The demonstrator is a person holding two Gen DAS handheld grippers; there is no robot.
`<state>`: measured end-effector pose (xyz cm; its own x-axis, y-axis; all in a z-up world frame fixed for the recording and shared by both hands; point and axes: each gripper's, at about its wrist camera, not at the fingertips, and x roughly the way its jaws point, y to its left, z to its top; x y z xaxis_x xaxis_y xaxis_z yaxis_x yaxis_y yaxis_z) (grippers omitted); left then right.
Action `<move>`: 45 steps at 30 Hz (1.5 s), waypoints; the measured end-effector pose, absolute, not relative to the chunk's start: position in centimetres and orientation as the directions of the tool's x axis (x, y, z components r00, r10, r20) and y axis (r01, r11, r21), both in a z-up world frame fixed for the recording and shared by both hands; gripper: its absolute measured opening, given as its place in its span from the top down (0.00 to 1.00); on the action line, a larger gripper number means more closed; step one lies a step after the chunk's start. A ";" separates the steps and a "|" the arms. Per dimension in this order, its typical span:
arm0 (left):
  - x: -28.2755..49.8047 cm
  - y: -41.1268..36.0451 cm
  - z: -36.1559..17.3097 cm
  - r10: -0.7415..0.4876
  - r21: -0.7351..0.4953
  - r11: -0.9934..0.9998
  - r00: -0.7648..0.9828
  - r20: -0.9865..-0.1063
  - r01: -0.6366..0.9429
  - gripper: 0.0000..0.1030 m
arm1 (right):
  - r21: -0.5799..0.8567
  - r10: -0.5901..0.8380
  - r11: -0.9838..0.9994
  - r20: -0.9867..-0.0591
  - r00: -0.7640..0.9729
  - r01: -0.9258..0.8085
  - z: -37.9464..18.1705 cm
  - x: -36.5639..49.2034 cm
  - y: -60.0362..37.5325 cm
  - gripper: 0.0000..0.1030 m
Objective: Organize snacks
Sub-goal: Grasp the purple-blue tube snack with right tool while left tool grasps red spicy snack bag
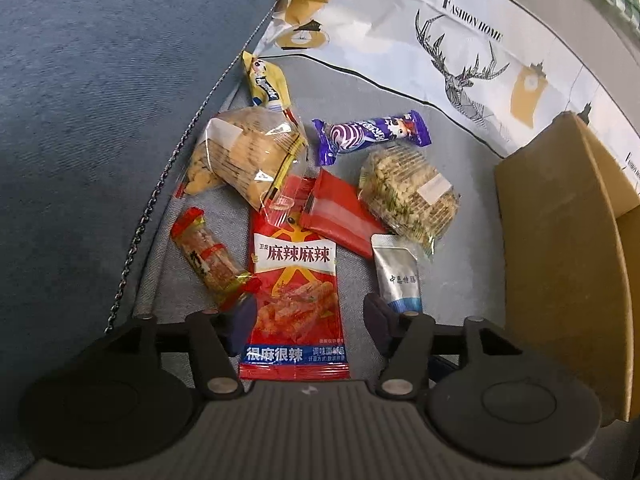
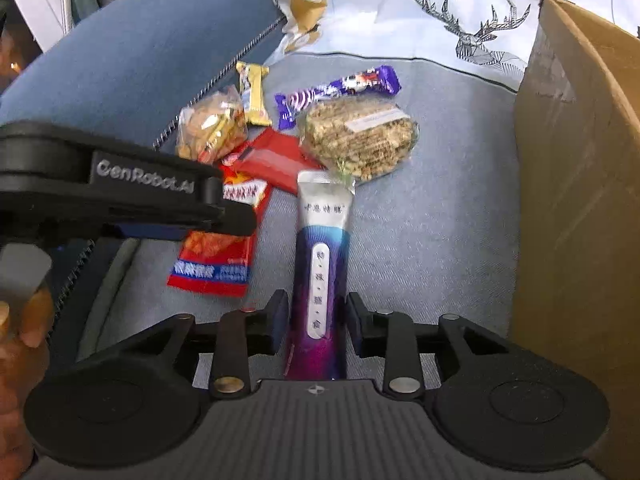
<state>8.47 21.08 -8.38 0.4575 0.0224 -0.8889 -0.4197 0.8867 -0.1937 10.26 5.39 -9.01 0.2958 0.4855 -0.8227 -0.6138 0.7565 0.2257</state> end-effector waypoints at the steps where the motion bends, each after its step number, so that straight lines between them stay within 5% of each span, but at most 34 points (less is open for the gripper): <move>1: 8.6 20.9 -8.5 0.026 -0.187 0.889 0.454 -0.890 -0.417 0.35 | 0.225 0.485 0.757 -0.823 0.298 -0.613 -9.0 10.3 5.4 0.68; 9: 10.0 19.9 -9.7 0.076 -0.101 0.916 0.416 -0.906 -0.389 0.31 | 0.237 0.486 0.778 -0.813 0.319 -0.582 -8.9 10.6 5.0 0.75; 14: 10.0 19.1 -9.5 0.114 -0.046 0.932 0.412 -0.904 -0.359 0.47 | 0.225 0.479 0.775 -0.818 0.318 -0.590 -9.0 10.3 5.1 0.75; 22: 7.6 19.1 -8.0 0.052 -0.133 0.916 0.443 -0.895 -0.378 0.54 | 0.223 0.477 0.783 -0.814 0.331 -0.580 -8.5 9.6 4.2 0.76; 28: 6.8 19.0 -8.6 -0.034 -0.181 0.926 0.402 -0.915 -0.332 0.53 | 0.220 0.474 0.777 -0.822 0.317 -0.590 -8.5 8.6 3.5 0.76; 45: 7.8 17.9 -9.7 0.024 -0.081 0.959 0.366 -0.930 -0.270 0.44 | 0.199 0.455 0.766 -0.839 0.297 -0.611 -9.2 9.0 3.6 0.70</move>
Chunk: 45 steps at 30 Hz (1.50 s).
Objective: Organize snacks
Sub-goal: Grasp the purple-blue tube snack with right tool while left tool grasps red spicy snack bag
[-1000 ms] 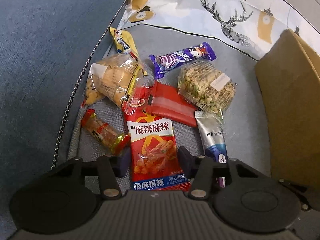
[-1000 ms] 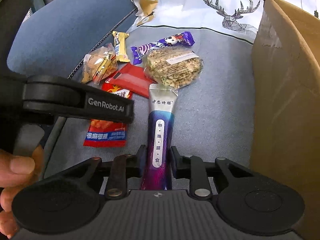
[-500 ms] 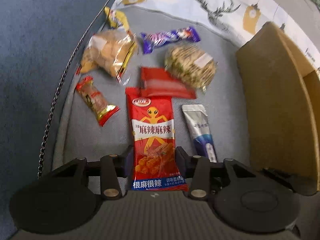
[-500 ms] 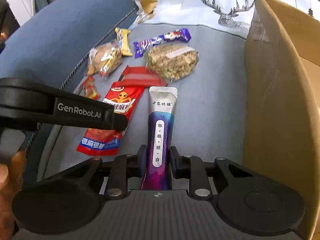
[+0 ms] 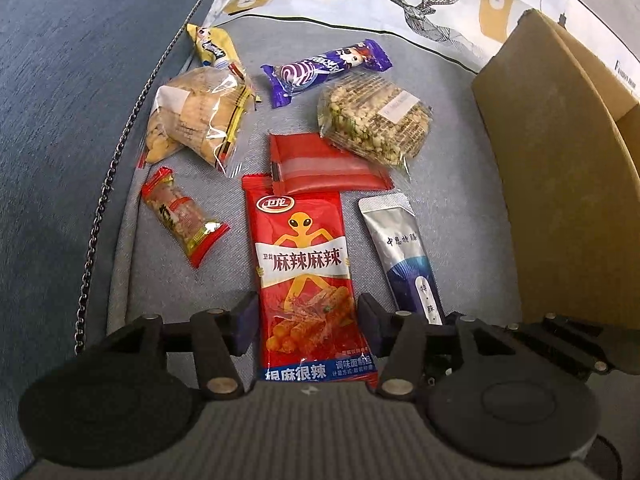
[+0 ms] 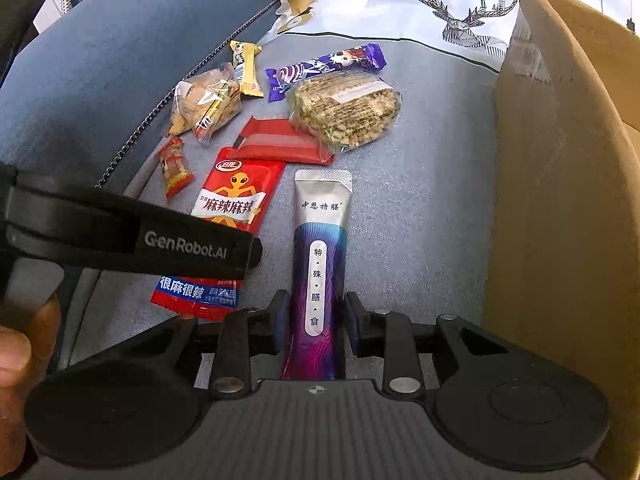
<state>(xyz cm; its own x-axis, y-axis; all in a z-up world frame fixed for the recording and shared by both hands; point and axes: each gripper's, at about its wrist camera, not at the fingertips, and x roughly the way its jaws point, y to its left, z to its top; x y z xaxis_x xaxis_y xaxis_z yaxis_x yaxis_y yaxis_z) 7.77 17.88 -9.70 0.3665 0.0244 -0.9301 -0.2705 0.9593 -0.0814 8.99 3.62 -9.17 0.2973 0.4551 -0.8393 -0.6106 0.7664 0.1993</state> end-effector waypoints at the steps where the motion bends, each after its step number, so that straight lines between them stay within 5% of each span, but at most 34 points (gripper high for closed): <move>1: 7.8 17.8 -9.7 0.030 -0.074 0.961 0.366 -0.930 -0.267 0.45 | 0.199 0.456 0.765 -0.839 0.298 -0.612 -9.2 9.0 3.6 0.70; 22: 6.1 18.2 -5.6 0.018 -0.146 0.944 0.486 -0.874 -0.297 0.71 | 0.229 0.544 0.778 -0.711 0.445 -0.585 -4.5 8.3 0.9 0.82; 23: 6.0 18.3 -5.5 0.018 -0.148 0.943 0.491 -0.871 -0.297 0.76 | 0.231 0.548 0.778 -0.705 0.451 -0.584 -4.4 8.2 0.7 0.82; 24: 5.9 18.4 -5.3 0.017 -0.152 0.942 0.496 -0.868 -0.298 0.93 | 0.233 0.550 0.779 -0.700 0.456 -0.582 -4.3 8.2 0.6 0.82; 28: 5.7 18.7 -4.7 -0.008 -0.183 0.938 0.508 -0.861 -0.296 0.97 | 0.249 0.565 0.779 -0.676 0.472 -0.575 -3.6 8.3 0.1 0.82; 34: 5.9 18.7 -5.2 -0.027 -0.190 0.937 0.481 -0.876 -0.294 0.91 | 0.246 0.583 0.770 -0.648 0.490 -0.589 -3.0 8.2 -0.2 0.96; 38: 6.4 18.7 -6.2 -0.033 -0.196 0.930 0.458 -0.888 -0.312 0.53 | 0.249 0.583 0.766 -0.656 0.479 -0.592 -3.1 8.5 -0.4 0.96; 45: 8.1 17.8 -8.4 -0.019 -0.173 0.925 0.412 -0.911 -0.339 0.41 | 0.113 0.499 0.726 -0.766 0.406 -0.679 -5.5 7.2 2.1 0.88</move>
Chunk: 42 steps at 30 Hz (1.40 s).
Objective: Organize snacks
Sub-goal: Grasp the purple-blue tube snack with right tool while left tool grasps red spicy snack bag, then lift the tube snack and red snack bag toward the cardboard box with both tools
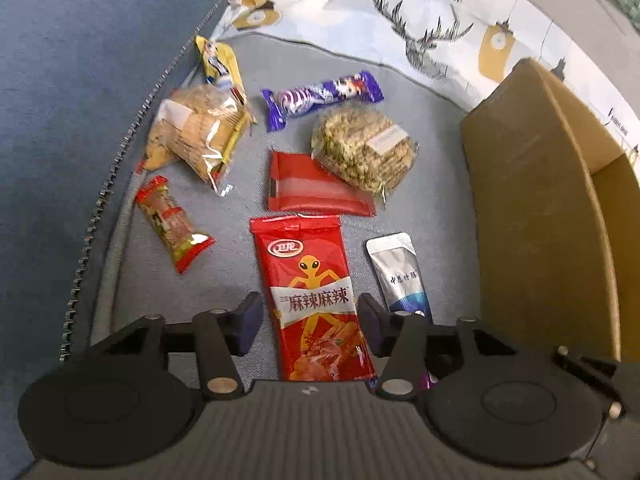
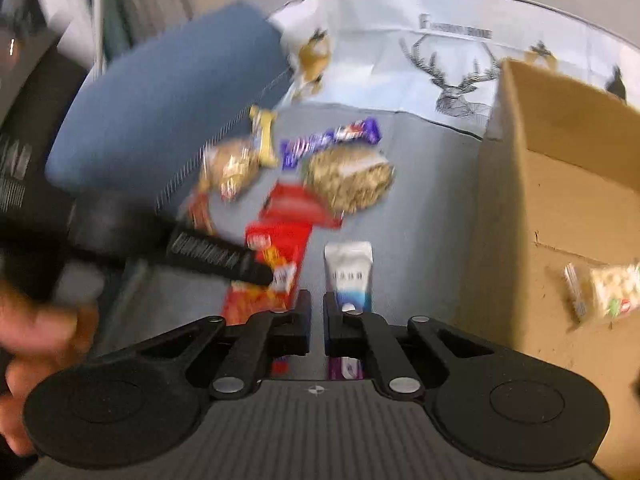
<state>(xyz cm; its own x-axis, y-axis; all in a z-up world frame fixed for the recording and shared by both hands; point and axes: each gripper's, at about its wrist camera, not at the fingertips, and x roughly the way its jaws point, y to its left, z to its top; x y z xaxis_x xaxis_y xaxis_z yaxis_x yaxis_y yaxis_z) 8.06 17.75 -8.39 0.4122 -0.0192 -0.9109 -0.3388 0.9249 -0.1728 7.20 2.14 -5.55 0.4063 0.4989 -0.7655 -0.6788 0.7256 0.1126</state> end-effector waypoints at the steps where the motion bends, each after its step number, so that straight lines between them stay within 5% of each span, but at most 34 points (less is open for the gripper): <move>1: 8.4 17.5 -8.5 -0.014 -0.165 0.928 0.411 -0.912 -0.334 0.40 | 0.085 0.485 0.719 -0.772 0.410 -0.690 -5.9 6.9 2.5 0.86; 6: 9.3 16.1 -9.7 0.016 -0.096 0.955 0.370 -0.929 -0.281 0.37 | -0.003 0.413 0.716 -0.804 0.428 -0.698 -7.3 6.4 3.8 0.56; 15: 8.5 17.0 -10.1 0.102 0.014 0.972 0.364 -0.926 -0.235 0.50 | -0.022 0.335 0.752 -0.848 0.411 -0.659 -10.0 7.4 4.8 0.34; 19: 8.5 17.0 -10.2 0.098 0.016 0.975 0.360 -0.928 -0.222 0.43 | 0.046 0.364 0.773 -0.850 0.382 -0.633 -10.2 8.0 4.7 0.38; 22: 8.7 16.4 -10.3 0.114 0.049 0.982 0.363 -0.925 -0.183 0.41 | 0.078 0.399 0.760 -0.839 0.369 -0.645 -10.0 7.9 4.8 0.61; 23: 8.7 16.3 -10.2 0.110 0.045 0.982 0.367 -0.924 -0.181 0.49 | 0.085 0.409 0.754 -0.837 0.364 -0.652 -9.9 7.9 4.8 0.71; 26: 8.8 16.5 -10.1 0.100 0.029 0.981 0.373 -0.922 -0.193 0.52 | 0.127 0.443 0.747 -0.827 0.346 -0.652 -9.6 8.1 4.6 0.81; 42: 6.1 17.8 -3.9 0.059 -0.122 0.952 0.557 -0.828 -0.281 0.54 | 0.173 0.552 0.772 -0.659 0.511 -0.611 -3.5 7.4 1.0 0.84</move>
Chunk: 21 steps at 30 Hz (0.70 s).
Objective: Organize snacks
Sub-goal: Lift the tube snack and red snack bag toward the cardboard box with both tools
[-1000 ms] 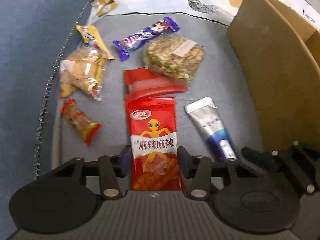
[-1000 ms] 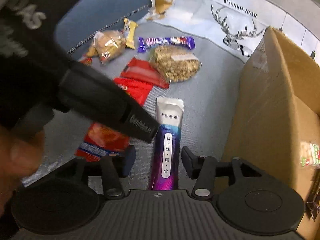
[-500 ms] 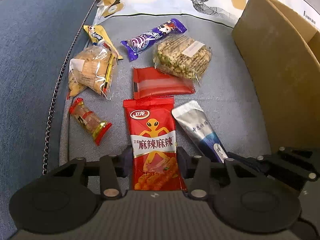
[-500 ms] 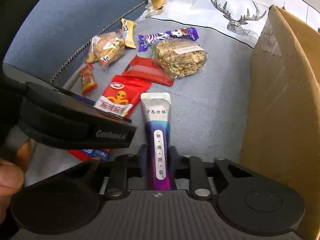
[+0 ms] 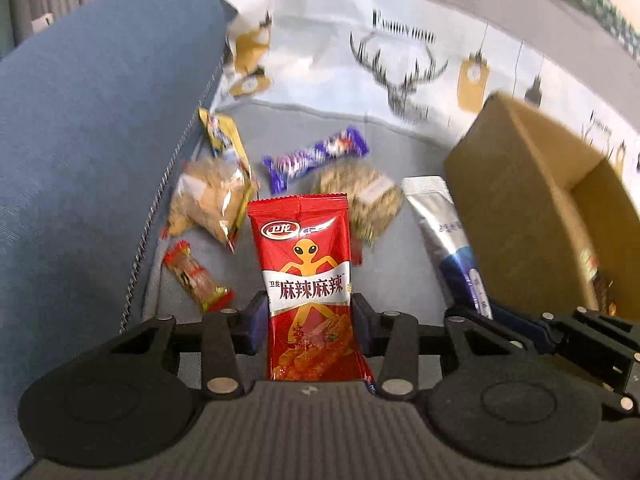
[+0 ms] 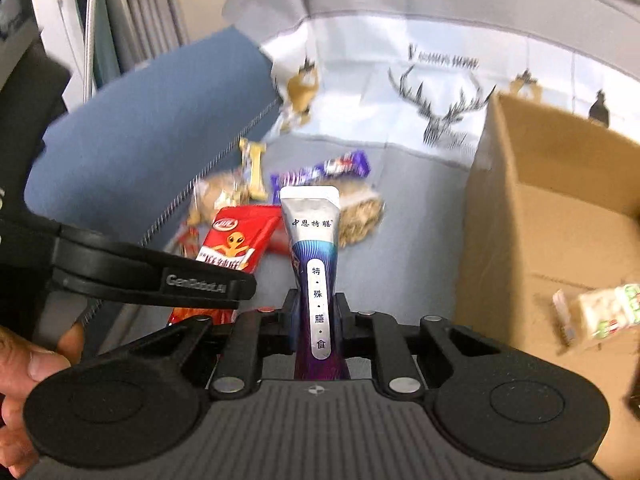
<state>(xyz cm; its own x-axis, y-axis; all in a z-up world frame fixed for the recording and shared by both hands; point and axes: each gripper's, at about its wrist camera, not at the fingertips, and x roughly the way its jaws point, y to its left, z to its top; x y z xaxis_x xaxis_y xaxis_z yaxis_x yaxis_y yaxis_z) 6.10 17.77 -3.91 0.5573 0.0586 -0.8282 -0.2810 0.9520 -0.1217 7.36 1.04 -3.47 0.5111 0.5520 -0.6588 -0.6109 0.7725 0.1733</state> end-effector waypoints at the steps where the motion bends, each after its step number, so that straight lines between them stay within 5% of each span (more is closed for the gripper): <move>1: 6.0 17.8 -3.4 0.060 -0.130 0.950 0.574 -0.817 -0.285 0.54 | 0.177 0.558 0.774 -0.644 0.524 -0.608 -3.0 7.3 0.7 0.84; 21: 7.0 12.1 2.5 0.038 -0.207 0.957 0.796 -0.604 -0.203 0.54 | 0.231 0.593 0.802 -0.428 0.683 -0.551 1.6 9.4 -8.1 0.84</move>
